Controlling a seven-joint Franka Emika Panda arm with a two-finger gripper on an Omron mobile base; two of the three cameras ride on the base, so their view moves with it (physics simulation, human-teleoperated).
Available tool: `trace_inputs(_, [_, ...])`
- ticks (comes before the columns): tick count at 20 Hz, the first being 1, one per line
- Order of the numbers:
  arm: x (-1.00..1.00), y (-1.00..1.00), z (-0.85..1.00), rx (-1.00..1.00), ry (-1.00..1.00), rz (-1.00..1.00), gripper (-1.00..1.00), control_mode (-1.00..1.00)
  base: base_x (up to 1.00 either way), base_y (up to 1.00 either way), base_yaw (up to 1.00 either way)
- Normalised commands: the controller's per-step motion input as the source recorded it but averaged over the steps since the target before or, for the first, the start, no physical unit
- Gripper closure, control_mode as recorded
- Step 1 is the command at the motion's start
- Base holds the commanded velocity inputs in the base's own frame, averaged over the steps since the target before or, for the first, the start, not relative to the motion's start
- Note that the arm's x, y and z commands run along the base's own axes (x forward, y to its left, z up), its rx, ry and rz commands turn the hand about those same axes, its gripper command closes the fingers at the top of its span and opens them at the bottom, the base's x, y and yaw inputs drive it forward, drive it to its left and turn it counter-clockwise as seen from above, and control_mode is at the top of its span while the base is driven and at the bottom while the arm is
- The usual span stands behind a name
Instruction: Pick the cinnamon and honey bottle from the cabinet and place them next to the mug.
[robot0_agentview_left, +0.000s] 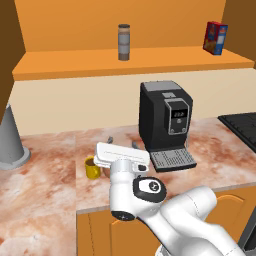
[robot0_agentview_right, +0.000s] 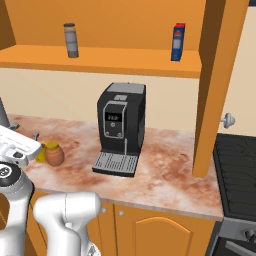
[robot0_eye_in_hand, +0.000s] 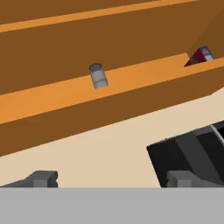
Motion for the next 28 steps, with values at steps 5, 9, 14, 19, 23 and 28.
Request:
trace_inputs(5, [-0.12, -0.10, 0.99, 0.00, -0.04, 0.01, -1.00, -1.00, 0.00, 0.00, 0.00])
trace_inputs(9, [0.00, -0.03, 0.03, 0.00, -0.01, 0.00, -1.00, -1.00, 0.00, 0.00, 0.00])
trace_inputs(14, [-0.03, -0.07, 0.91, -0.03, -0.02, 0.03, -1.00, -1.00, 0.00, 0.00, 0.00])
trace_inputs(19, [-0.39, -0.04, 1.00, 0.00, 0.06, 0.00, -1.00, -1.00, 0.00, 0.00, 0.00])
trace_inputs(23, [-0.47, -0.03, 1.00, 0.00, 0.17, 0.00, -1.00, -1.00, 0.00, 0.00, 0.00])
trace_inputs(28, [-0.22, -0.02, 1.00, 0.00, 0.42, 0.00, -1.00, -1.00, 0.00, 0.00, 0.00])
